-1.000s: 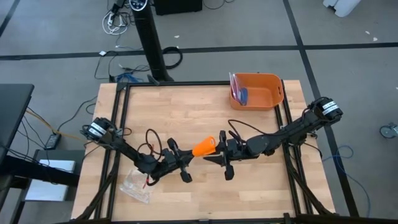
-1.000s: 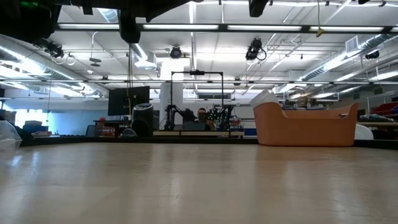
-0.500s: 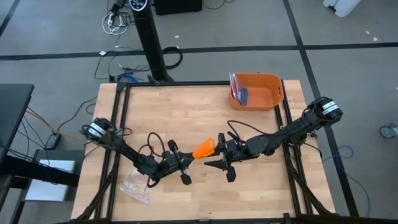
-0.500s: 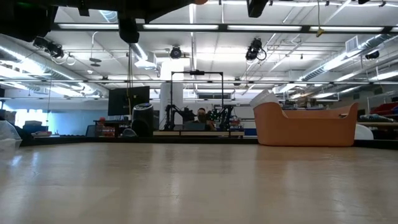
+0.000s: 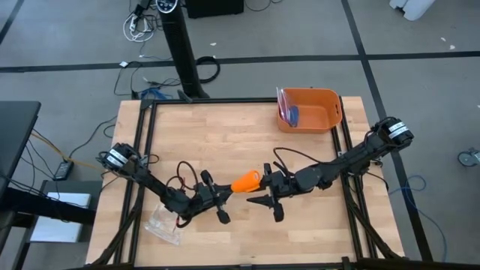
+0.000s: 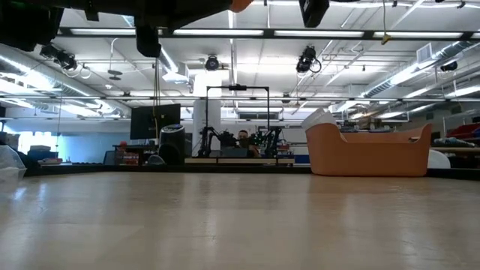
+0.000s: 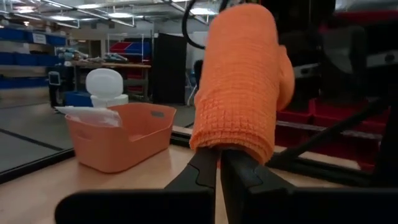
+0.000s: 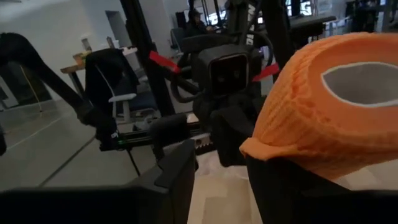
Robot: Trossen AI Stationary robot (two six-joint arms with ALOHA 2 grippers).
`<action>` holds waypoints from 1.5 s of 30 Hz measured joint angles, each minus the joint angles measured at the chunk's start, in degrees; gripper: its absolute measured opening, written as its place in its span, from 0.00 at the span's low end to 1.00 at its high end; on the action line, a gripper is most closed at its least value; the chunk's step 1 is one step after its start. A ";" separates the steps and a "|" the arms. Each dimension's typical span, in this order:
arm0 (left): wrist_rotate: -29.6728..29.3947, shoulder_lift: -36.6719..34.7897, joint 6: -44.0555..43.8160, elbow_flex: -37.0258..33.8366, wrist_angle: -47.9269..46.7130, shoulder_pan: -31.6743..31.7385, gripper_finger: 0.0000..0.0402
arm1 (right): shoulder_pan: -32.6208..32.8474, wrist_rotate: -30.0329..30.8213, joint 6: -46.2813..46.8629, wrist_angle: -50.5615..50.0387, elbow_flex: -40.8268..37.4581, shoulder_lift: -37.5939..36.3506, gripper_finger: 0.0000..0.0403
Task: Roll bandage
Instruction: Roll the orange bandage
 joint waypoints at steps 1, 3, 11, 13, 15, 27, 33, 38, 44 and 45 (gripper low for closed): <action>0.02 0.02 0.00 0.00 0.98 -0.04 0.03 | 0.28 0.00 0.01 -0.21 0.04 0.00 0.38; -0.15 0.02 -0.99 0.00 2.59 -0.07 0.02 | 0.83 0.00 0.04 -0.70 0.06 0.00 0.40; 0.85 0.02 -9.24 0.00 3.43 0.04 0.02 | 2.36 0.00 -1.71 -3.47 0.05 -0.02 0.47; 1.05 0.02 -9.23 0.00 3.47 0.04 0.02 | 2.61 0.20 -2.60 -3.81 0.04 -0.02 0.47; 1.12 0.02 -8.89 0.00 3.51 0.05 0.02 | 2.74 1.01 -3.20 -3.85 0.04 -0.02 0.46; -1.89 -0.09 12.30 0.00 1.43 -1.94 0.02 | 5.60 5.19 -2.90 -9.39 -0.03 -5.34 0.41; -4.05 -0.11 23.48 0.00 -1.61 -3.44 0.02 | 9.43 14.81 -2.57 -17.48 -0.07 -11.13 0.42; -3.43 -0.11 22.27 0.00 -1.84 -4.13 0.02 | 10.44 16.93 -4.38 -22.91 -0.07 -13.75 0.42; -0.74 -0.70 7.47 0.00 3.60 -4.40 0.02 | 9.99 17.79 -9.23 -28.67 -0.07 -14.88 0.42; -0.38 -0.70 4.12 0.00 3.83 -4.40 0.02 | 9.93 19.86 -10.72 -29.22 -0.07 -14.86 0.42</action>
